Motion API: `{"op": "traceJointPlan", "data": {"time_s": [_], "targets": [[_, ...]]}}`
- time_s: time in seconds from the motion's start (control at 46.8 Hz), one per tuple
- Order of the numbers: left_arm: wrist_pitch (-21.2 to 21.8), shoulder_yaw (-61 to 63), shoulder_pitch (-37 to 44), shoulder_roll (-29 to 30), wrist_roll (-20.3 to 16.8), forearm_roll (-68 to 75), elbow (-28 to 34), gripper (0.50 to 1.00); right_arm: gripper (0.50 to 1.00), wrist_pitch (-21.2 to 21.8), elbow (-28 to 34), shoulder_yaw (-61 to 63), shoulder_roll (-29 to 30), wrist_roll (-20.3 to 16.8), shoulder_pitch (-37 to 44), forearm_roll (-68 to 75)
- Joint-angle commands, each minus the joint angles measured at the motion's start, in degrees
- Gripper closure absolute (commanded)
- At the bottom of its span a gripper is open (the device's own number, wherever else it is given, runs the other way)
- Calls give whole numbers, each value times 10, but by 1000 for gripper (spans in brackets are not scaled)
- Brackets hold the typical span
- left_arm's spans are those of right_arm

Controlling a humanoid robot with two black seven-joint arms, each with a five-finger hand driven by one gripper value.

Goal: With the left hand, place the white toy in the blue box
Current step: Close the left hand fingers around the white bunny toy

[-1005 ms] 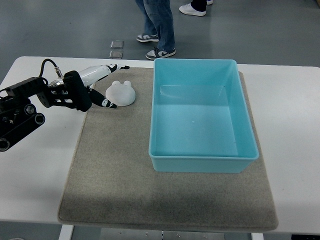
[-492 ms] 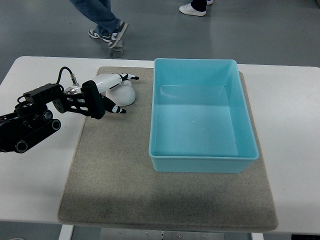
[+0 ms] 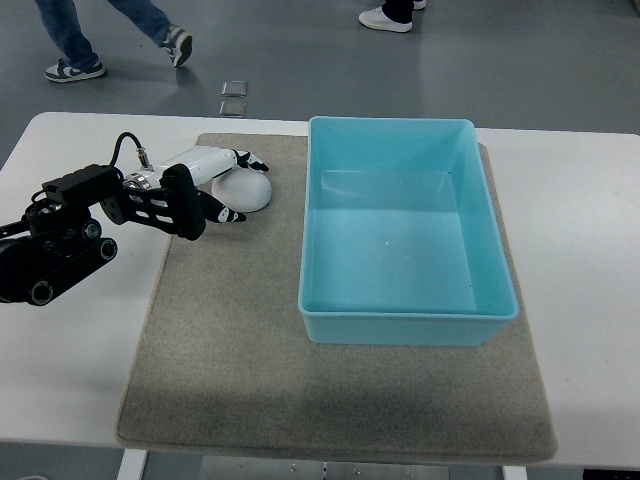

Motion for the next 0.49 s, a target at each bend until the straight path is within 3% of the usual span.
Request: {"op": "traceJointPlan", "data": {"time_s": [0.0, 0.299, 0.47], "targets": [[9, 0, -1, 1, 0, 3, 2, 782, 564, -1, 0, 0, 0, 0, 0, -1], [34, 0, -4, 1, -1, 14, 15, 1000, 564, 0, 0, 0, 0, 0, 0, 0], [64, -7, -4, 3, -1, 9, 15, 1000, 564, -1, 0, 0, 0, 0, 0, 0]]}}
